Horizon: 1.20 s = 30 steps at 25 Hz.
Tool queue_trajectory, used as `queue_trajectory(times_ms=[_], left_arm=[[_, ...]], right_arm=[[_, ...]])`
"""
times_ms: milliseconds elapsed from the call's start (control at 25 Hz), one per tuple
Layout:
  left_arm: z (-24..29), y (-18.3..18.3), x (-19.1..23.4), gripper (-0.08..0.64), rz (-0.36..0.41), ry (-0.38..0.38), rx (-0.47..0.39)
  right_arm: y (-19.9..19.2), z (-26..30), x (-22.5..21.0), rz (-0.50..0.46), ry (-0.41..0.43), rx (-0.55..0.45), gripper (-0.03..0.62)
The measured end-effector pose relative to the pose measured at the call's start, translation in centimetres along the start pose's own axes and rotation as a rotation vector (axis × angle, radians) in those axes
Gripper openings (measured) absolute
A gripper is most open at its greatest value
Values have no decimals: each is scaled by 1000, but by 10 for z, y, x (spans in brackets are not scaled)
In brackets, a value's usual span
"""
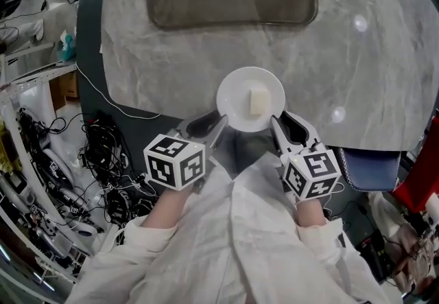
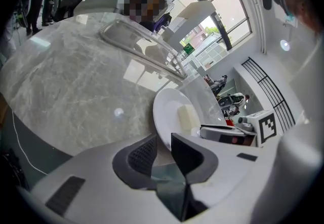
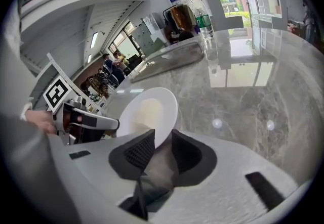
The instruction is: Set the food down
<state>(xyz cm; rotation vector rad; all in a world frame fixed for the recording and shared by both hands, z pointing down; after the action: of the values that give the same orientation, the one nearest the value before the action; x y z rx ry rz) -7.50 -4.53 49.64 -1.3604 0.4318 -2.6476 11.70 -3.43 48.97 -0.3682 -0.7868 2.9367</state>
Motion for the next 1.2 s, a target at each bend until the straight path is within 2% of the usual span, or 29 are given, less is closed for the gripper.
queue_trajectory(times_ms=[200, 480, 680, 1000, 1200], left_arm=[[4, -1, -3, 91, 27, 10, -2], [4, -1, -3, 84, 8, -17, -21], [14, 2, 0, 84, 31, 8, -21], [3, 16, -19, 84, 72, 8, -69], [1, 27, -31, 83, 98, 28, -126]], right_arm=[[-1, -1, -2, -17, -1, -6, 91], [-2, -3, -4, -5, 24, -14, 82], [-1, 7, -13, -8, 32, -16, 75], [17, -9, -12, -13, 51, -59, 72], [35, -13, -18, -50, 82, -96, 72]])
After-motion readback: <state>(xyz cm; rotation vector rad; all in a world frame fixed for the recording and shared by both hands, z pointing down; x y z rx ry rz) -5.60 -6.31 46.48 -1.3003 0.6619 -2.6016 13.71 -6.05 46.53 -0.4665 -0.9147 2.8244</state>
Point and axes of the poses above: the fingertips, and each gripper's own axes: z forward along the fingers, x to its left, y out of its top, the point moved 6 cm from there along -z, backward along the fingers, and after that the axes turned 14 degrees about -y, right-handed, at the moved point
